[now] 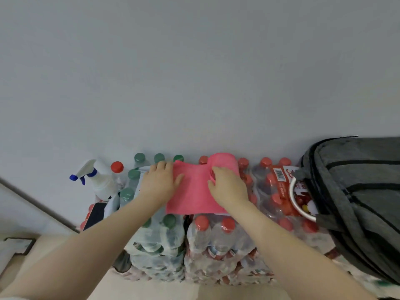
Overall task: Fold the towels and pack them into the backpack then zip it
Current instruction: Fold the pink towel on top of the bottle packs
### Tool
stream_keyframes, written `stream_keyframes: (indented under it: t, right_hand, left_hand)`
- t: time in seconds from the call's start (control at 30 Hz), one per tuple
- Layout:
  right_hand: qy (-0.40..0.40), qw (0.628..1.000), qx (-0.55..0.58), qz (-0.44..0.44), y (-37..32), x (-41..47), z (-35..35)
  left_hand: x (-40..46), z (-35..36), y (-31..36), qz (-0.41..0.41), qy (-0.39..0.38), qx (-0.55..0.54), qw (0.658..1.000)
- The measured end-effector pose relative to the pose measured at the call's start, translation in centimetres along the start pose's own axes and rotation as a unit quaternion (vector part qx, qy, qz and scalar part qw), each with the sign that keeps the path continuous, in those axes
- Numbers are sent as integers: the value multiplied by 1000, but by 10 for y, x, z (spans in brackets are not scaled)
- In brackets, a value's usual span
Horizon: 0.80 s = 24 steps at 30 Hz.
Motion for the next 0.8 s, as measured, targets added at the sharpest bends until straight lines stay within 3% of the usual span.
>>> stream_keyframes:
  t: [0.13, 0.2, 0.27, 0.37, 0.47, 0.53, 0.63, 0.73, 0.8]
  right_hand:
    - [-22, 999, 37, 3, -9, -1, 17]
    - [52, 994, 97, -9, -4, -4, 10]
    - [112, 992, 38, -45, 3, -4, 7]
    - [16, 997, -76, -26, 15, -2, 26]
    - [-47, 991, -125, 9, 23, 0, 43]
    - [-51, 988, -146, 17, 22, 2, 45]
    - [-43, 984, -170, 16, 21, 4, 46]
    - [-49, 984, -169, 12, 22, 3, 47]
    - [-43, 993, -106, -9, 24, 3, 45]
  left_hand:
    - [-5, 4, -6, -10, -17, 40, 999]
    - [-4, 5, -7, -13, -27, 21, 999]
    - [-4, 5, -7, -23, -48, -7, 999]
    - [-7, 2, -4, -11, -72, -57, 996]
    - [-8, 3, -6, -22, -108, -197, 974]
    - [-7, 3, -7, -23, -102, -285, 953]
    - [-9, -4, 4, 40, -44, -372, 926]
    - [-14, -18, 28, 119, 8, -409, 905]
    - [-13, -22, 47, 150, 9, -419, 896]
Point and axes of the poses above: each hand's wrist, its own x-axis towards the middle knuckle, its own z-axis out of the palm, y = z × x, the point moved 5 cm from there along x, towards the middle knuckle, and after that the axes turned 6 degrees about -y, right-handed, at the moved point
